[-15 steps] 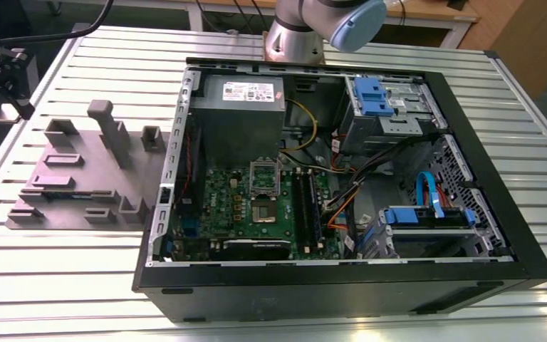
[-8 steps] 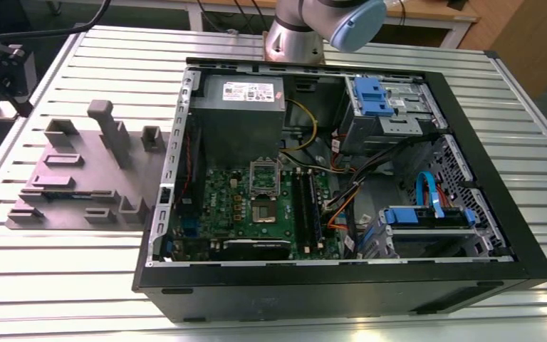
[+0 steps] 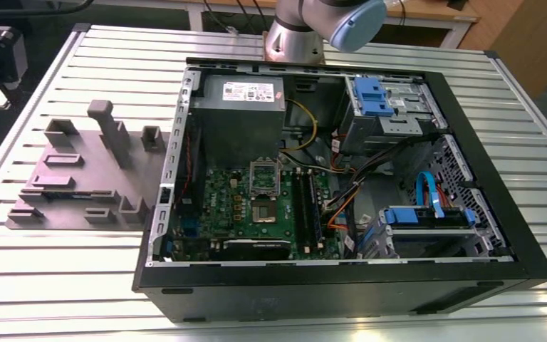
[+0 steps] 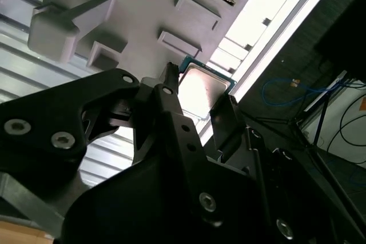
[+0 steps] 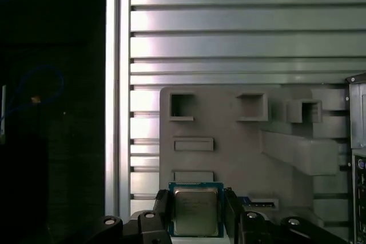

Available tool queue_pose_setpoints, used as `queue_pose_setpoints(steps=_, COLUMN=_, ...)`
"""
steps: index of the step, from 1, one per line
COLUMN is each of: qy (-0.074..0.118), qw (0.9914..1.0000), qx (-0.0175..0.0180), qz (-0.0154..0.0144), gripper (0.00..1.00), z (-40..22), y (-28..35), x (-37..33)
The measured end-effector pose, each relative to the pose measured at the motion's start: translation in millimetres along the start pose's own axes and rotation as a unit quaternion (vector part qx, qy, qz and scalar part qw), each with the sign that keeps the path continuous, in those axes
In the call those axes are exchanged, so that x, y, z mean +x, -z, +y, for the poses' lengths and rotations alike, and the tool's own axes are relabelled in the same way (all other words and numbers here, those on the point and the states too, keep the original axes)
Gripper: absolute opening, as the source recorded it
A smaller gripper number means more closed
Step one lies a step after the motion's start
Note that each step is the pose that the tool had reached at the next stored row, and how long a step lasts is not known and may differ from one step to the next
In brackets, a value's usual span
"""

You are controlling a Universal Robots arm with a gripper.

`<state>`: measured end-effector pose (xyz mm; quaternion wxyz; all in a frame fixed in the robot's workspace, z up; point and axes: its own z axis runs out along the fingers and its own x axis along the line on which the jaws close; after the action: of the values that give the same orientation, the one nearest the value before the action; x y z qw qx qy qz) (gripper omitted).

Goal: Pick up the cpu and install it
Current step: 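Pick up the cpu and move it towards the insertion slot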

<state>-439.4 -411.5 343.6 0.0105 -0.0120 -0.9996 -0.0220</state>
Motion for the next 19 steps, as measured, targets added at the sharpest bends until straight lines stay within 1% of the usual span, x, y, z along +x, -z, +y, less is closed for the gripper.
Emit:
queue_pose_setpoints(steps=6, qy=0.0, qw=1.0, qx=0.0, qz=-0.0001, gripper=0.47, z=1.1, y=24.5, x=0.5)
queue_pose_setpoints(steps=7, qy=0.0, qw=1.0, qx=0.0, qz=0.0, gripper=0.47, z=1.2, y=27.7, x=0.6)
queue_pose_setpoints(steps=8, qy=0.0, qw=1.0, qx=0.0001, qz=0.0, gripper=0.47, z=1.3, y=29.4, x=0.6)
queue_pose_setpoints(steps=14, qy=0.0, qw=1.0, qx=0.0, qz=-0.0001, gripper=0.47, z=1.4, y=30.6, x=0.6)
queue_pose_setpoints(steps=19, qy=0.0, qw=1.0, qx=0.0, qz=0.0, gripper=0.47, z=1.4, y=30.8, x=-4.0)
